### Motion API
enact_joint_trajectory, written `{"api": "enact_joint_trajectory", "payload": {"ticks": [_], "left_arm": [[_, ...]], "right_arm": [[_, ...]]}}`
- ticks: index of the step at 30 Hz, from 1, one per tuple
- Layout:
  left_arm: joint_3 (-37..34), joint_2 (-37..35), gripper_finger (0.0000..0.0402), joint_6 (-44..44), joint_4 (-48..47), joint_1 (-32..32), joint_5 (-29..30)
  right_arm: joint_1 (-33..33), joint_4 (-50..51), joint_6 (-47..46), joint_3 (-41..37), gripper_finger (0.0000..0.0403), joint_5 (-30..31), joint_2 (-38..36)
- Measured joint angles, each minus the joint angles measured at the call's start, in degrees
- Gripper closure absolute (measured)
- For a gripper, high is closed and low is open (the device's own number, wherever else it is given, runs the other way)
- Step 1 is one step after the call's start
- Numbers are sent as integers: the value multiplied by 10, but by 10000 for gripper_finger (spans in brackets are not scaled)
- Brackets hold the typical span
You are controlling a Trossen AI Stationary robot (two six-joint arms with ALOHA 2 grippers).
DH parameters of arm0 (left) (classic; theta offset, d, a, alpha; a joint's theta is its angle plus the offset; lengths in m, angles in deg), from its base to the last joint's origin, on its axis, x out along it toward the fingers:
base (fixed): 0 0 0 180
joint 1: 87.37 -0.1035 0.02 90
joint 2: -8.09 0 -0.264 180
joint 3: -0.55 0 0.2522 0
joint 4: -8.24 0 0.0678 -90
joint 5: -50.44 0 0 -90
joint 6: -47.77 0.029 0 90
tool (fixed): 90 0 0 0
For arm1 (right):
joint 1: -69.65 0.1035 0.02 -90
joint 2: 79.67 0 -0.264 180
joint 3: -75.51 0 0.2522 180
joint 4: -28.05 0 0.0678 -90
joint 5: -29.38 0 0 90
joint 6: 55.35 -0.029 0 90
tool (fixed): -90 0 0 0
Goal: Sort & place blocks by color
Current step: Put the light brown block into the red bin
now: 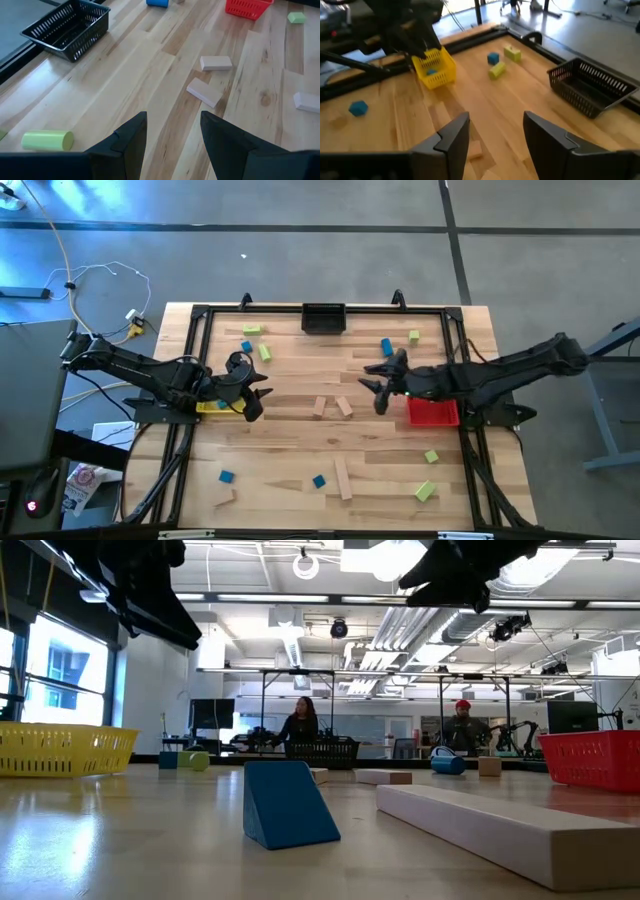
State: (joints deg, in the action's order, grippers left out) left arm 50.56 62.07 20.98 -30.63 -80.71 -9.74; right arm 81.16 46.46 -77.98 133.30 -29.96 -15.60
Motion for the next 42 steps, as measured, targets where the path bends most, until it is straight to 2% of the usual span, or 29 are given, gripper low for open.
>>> {"api": "enact_joint_trajectory", "payload": {"ticks": [11,15,21,31,42], "left_arm": [[0,0,231,0,-3,0,0],[0,0,231,0,-3,0,0],[0,0,231,0,-3,0,0],[0,0,231,0,-3,0,0],[0,0,231,0,-3,0,8]], "right_arm": [[-7,48,-88,73,187,-10,147],[-8,70,-134,81,183,-14,196],[-24,74,-163,84,183,-57,251],[-48,70,-237,84,183,-113,312],[-48,40,-239,84,183,-124,351]]}}
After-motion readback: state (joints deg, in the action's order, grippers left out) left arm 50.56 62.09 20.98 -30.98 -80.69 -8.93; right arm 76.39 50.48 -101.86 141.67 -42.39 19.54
